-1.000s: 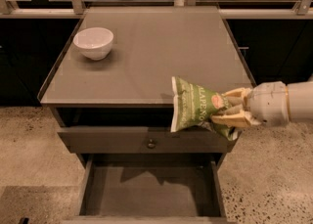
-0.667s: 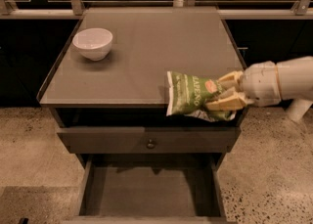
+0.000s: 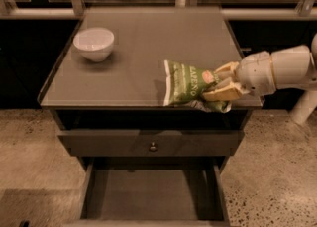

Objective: Pick green jalapeno chip bag from middle drawer and place on counter

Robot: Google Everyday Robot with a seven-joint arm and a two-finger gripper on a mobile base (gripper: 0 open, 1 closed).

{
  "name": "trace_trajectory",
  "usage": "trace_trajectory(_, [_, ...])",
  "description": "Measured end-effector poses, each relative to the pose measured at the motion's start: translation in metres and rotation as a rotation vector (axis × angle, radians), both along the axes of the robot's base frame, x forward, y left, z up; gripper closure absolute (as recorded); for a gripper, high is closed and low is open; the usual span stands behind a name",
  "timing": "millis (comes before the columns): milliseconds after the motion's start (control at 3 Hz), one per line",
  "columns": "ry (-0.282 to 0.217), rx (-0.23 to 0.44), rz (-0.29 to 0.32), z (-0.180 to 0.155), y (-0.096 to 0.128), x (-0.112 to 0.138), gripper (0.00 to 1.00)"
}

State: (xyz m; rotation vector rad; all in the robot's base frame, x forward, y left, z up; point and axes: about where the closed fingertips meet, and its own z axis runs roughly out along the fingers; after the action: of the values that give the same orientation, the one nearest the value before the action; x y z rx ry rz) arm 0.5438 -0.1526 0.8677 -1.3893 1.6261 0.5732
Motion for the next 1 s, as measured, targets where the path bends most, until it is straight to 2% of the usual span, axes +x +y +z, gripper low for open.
trace_trajectory(333, [0.006, 0.006, -0.020, 0.003, -0.002, 0.014, 1.00])
trace_trajectory(667, [0.033, 0.026, -0.126, 0.007, -0.016, 0.061, 1.00])
trace_trajectory(1000, [0.037, 0.030, -0.129, 0.009, -0.015, 0.062, 0.81])
